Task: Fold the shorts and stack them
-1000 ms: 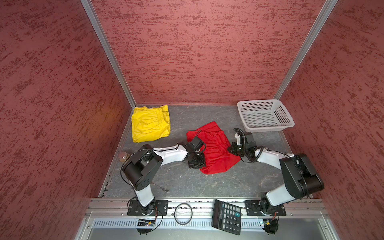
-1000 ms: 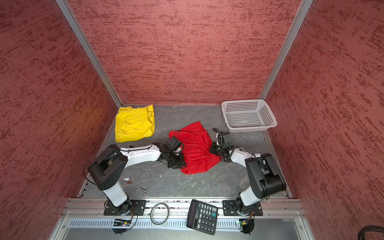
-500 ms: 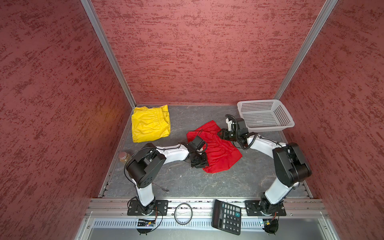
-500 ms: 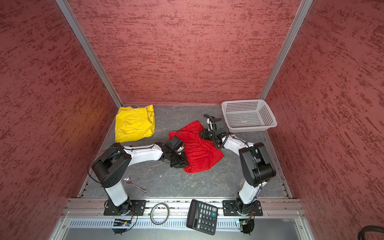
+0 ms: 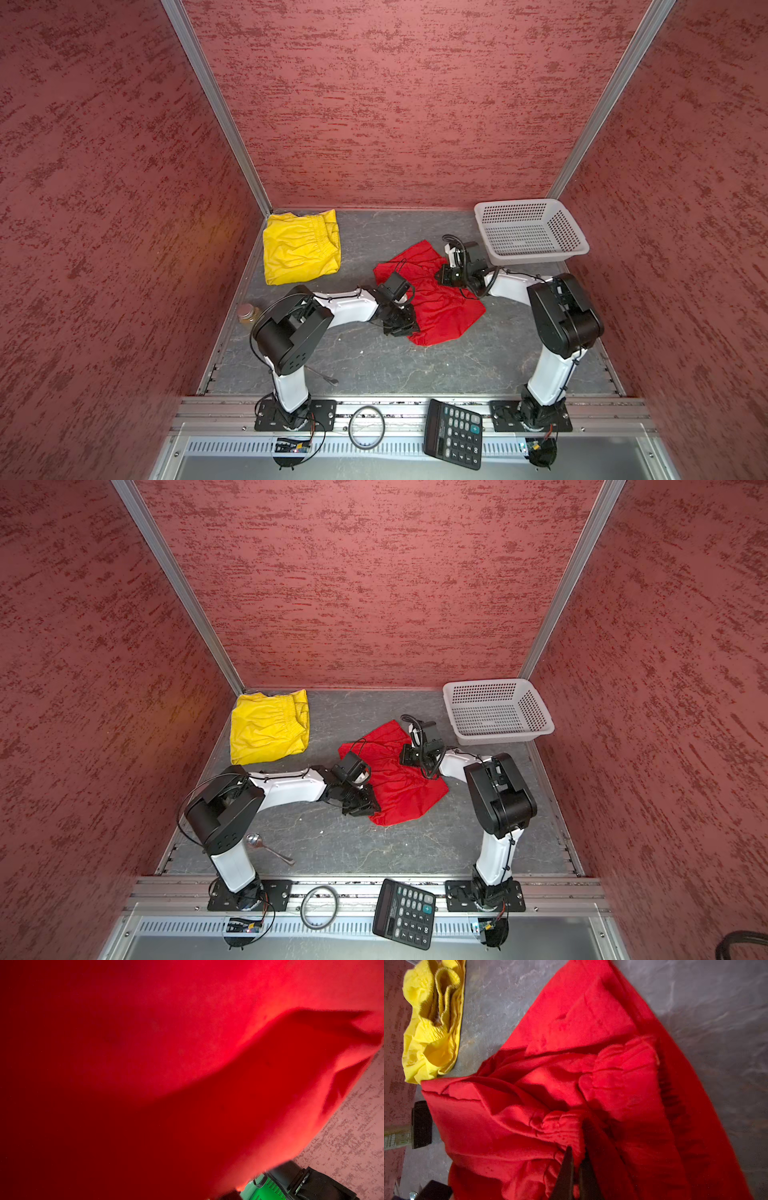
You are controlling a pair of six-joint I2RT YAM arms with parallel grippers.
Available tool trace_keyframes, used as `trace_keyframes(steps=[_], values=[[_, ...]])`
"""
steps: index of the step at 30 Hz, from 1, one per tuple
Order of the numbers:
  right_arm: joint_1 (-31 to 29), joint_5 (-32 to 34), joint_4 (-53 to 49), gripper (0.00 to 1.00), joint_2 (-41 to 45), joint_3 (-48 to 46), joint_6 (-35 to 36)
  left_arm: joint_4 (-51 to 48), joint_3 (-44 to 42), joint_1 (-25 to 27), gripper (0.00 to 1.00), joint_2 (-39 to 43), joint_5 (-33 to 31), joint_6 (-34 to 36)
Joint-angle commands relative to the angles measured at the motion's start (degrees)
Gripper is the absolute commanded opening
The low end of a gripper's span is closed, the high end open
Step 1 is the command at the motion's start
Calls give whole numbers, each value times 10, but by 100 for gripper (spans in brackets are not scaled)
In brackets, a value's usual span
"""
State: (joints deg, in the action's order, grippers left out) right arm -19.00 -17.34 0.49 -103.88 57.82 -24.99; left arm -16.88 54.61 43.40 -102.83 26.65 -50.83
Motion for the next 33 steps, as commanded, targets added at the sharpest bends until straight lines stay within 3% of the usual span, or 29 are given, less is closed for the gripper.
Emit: trace_keyframes(steps=[1,8,13,20,29,33], values=[[22,72,35,0,56,19,5,-23,-47,3,29,-58,-37,-9],[50,153,9,0,12,49,8,7,-60,3,27,-99,-18,-15],[62,130,4,0,-51,78,-4,0,-52,0,27,-101,-21,-6],[62,139,-9,26,-76,72,-13,-6,-40,-8,28,-99,-8,-6],[58,209,-45,58,60,57,35,-67,33,-20,80,23,-8,10],[31,258,-70,65,152,33,58,-106,72,-40,86,86,-19,32]])
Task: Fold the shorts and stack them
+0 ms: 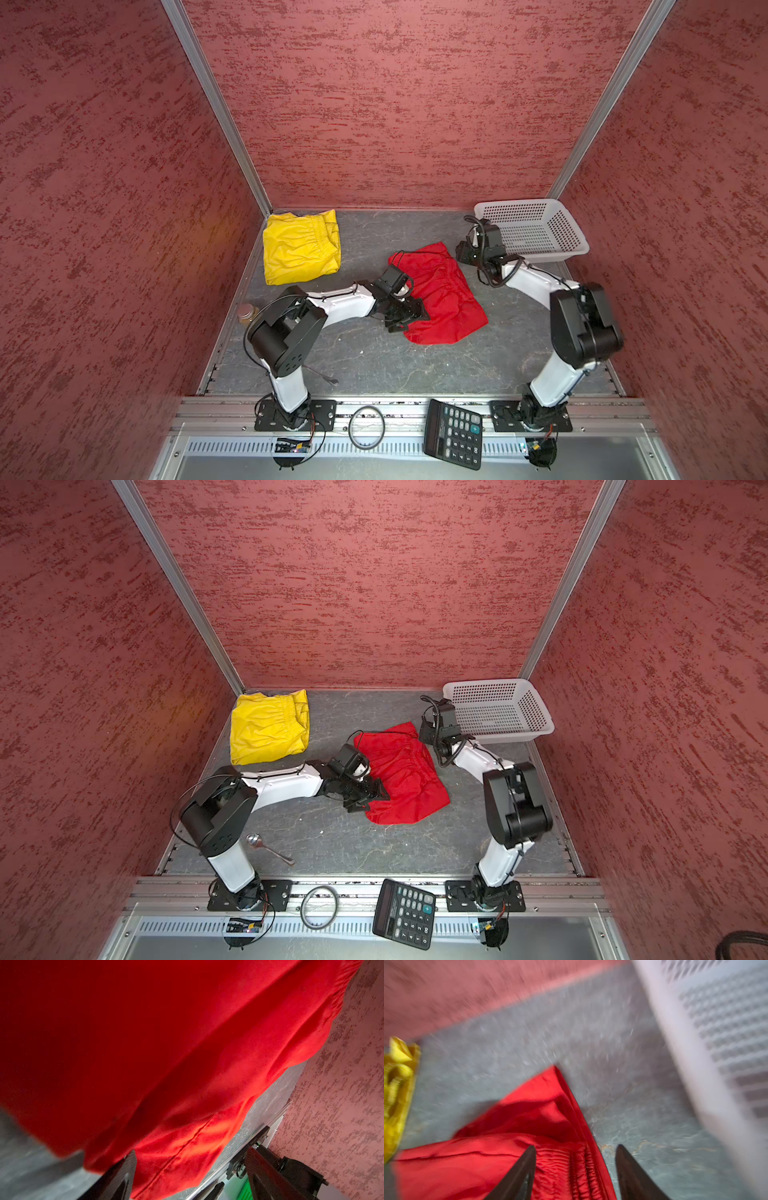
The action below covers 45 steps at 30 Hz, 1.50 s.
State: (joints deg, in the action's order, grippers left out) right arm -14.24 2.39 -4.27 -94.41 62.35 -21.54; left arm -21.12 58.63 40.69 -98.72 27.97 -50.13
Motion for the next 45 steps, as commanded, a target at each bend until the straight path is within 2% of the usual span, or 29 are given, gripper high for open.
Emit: trace_keyframes(steps=[1,6,9,14,16,19,21,24,29,32,40,42,45], values=[[-30,76,-34,66,80,-18,29,-68,38,-24,87,59,-32,29],[-137,117,-47,66,164,-68,57,-88,35,-95,86,101,-31,44],[-236,147,-25,68,182,-115,97,-92,14,-151,85,119,-38,41],[-343,139,16,80,143,-156,119,-65,-36,-232,94,153,-36,27],[-379,141,17,81,115,-153,124,-50,-44,-251,100,157,-34,29],[-417,141,12,78,80,-157,117,-28,-25,-261,98,134,-37,47],[-426,123,4,72,79,-164,98,-21,4,-261,92,101,-44,60],[-427,91,-4,63,102,-189,51,6,44,-260,90,39,-33,63],[-427,61,-36,63,159,-236,-46,40,90,-251,92,-51,-31,55],[-427,29,-39,55,189,-267,-94,51,112,-246,91,-92,-29,55],[-422,-39,35,35,187,-312,-134,78,143,-228,85,-153,-17,46],[-415,-59,52,34,180,-318,-147,79,150,-226,83,-165,-16,43],[-393,-84,83,39,171,-333,-167,84,152,-226,82,-170,-19,39]])
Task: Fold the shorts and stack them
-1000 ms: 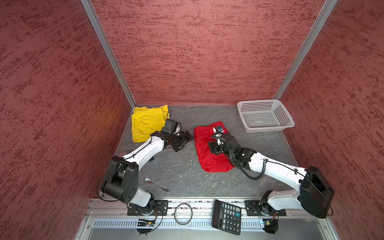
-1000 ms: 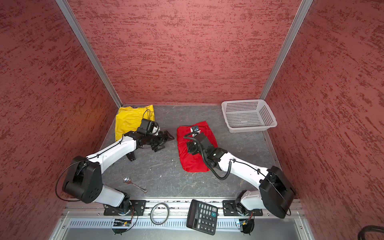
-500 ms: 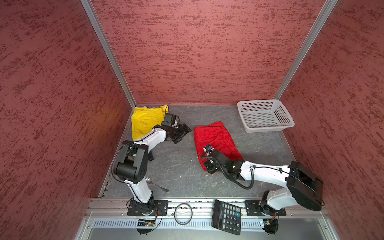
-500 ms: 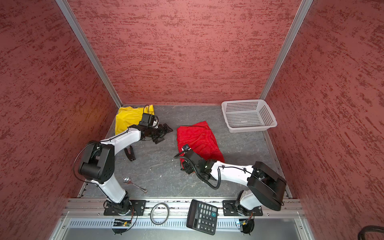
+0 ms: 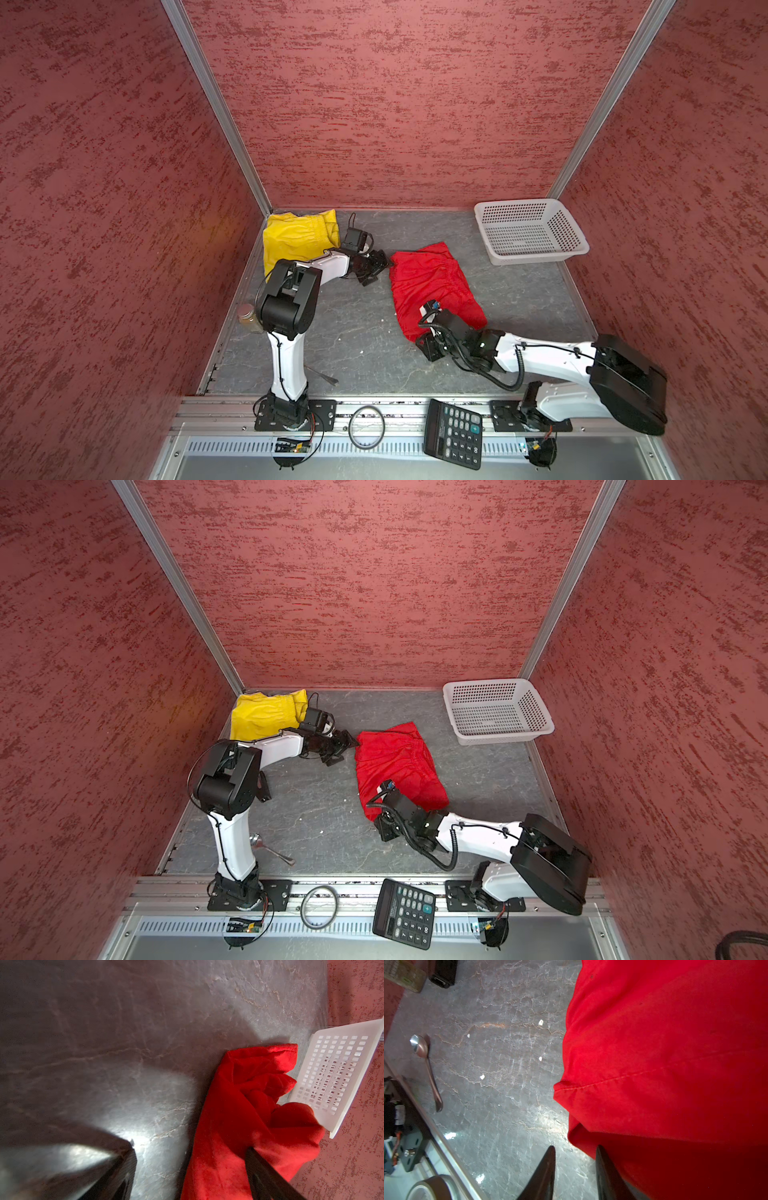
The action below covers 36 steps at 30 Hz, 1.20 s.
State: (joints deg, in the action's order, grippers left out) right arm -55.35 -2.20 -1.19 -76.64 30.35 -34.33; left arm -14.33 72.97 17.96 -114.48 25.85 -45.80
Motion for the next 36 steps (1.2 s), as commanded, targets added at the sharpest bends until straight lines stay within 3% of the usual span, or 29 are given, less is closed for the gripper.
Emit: trace_keyframes(steps=[1,7,11,14,24,30,33,36], values=[[25,-43,64,40,-8,-18,-45,16,9,1,82,-13,1,-4],[70,-69,142,42,-50,-20,-61,18,16,2,81,-23,-2,-7],[76,-102,176,33,-112,-15,-74,20,26,2,79,-40,1,-11],[76,-119,182,32,-126,-35,-87,13,42,-1,79,-55,-1,-8],[78,-50,21,38,6,-110,-77,-25,99,-15,78,-92,-10,12],[79,-44,-14,46,5,-55,-49,-24,103,-13,78,-97,-4,9],[79,-51,-29,40,10,-29,-37,-30,99,-13,78,-88,-1,11],[79,-47,-36,21,28,-27,-31,-38,89,-12,78,-61,4,11]])
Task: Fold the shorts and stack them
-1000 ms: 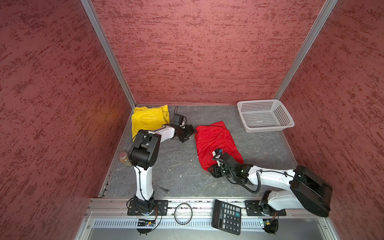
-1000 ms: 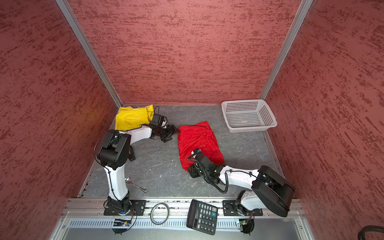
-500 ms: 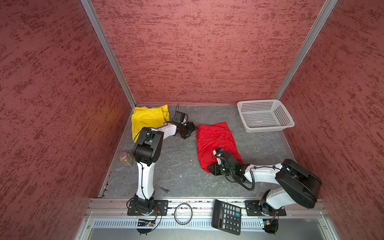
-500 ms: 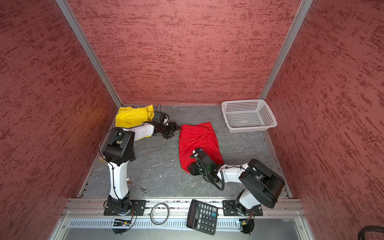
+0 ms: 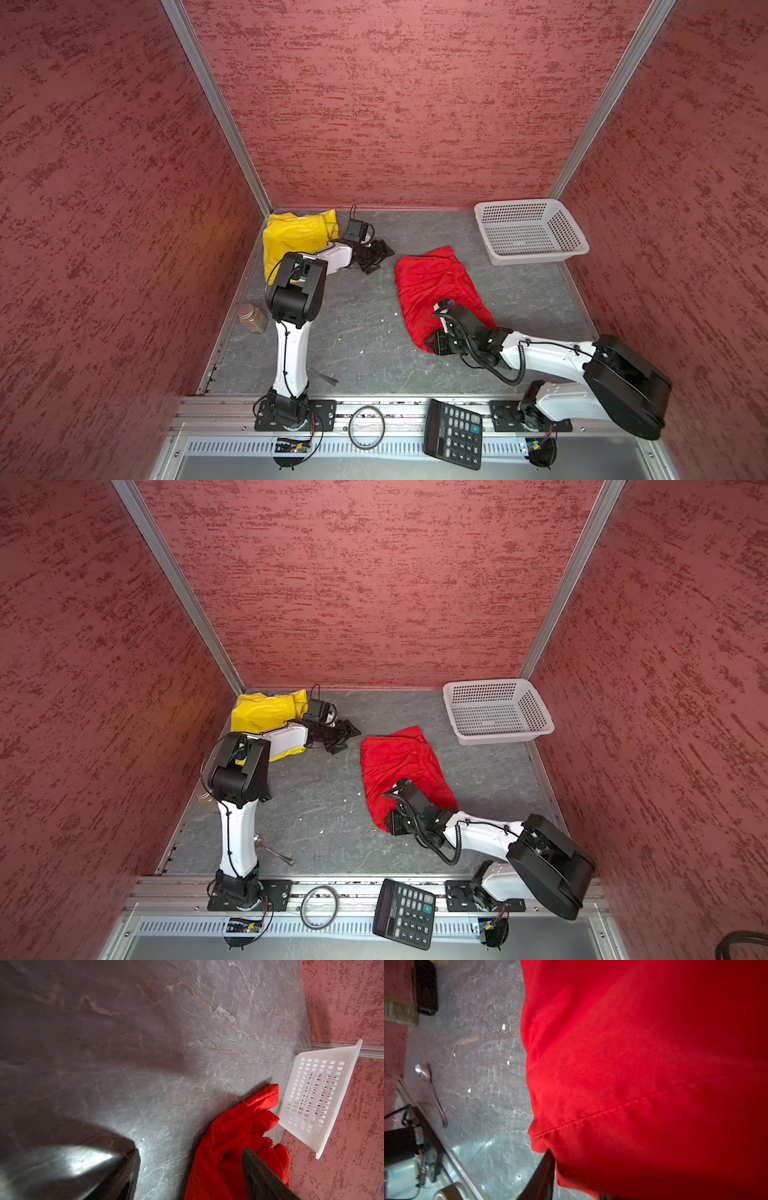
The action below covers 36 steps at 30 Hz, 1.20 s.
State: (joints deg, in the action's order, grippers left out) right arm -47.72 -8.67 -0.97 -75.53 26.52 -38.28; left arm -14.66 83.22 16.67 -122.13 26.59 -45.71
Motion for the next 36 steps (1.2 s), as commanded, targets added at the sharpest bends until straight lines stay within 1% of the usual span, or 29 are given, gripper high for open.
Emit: trace_keyframes(steps=[1,5,8,12,14,17,19,20,22,25,26,27,32,36], values=[[2,17,-37,19,23,9,9,-34,-21,2,78,29,-3,10],[-1,17,-34,18,38,2,8,-42,-48,4,78,83,-8,10],[-3,19,-17,20,43,-4,9,-47,-68,6,78,120,-14,9],[-7,6,10,34,33,-12,1,-54,-91,19,79,157,-20,4],[-11,5,15,37,36,-17,-4,-65,-99,37,79,173,-21,6],[-11,14,16,42,61,-24,-6,-98,-112,75,74,203,-48,28],[-10,35,5,47,80,-22,-1,-124,-129,104,66,232,-82,44],[-5,37,4,47,86,-20,2,-130,-139,116,64,246,-94,51],[2,30,10,46,89,-19,7,-145,-164,143,59,282,-124,58],[5,20,28,34,74,-15,15,-152,-206,170,48,327,-143,54],[6,14,35,33,64,-11,19,-150,-226,181,42,344,-147,52],[5,12,39,33,53,-5,23,-148,-244,191,40,362,-155,51],[26,3,61,37,-9,28,36,-151,-325,259,38,449,-245,44],[69,-54,136,36,-67,44,24,-122,-382,308,43,496,-279,16]])
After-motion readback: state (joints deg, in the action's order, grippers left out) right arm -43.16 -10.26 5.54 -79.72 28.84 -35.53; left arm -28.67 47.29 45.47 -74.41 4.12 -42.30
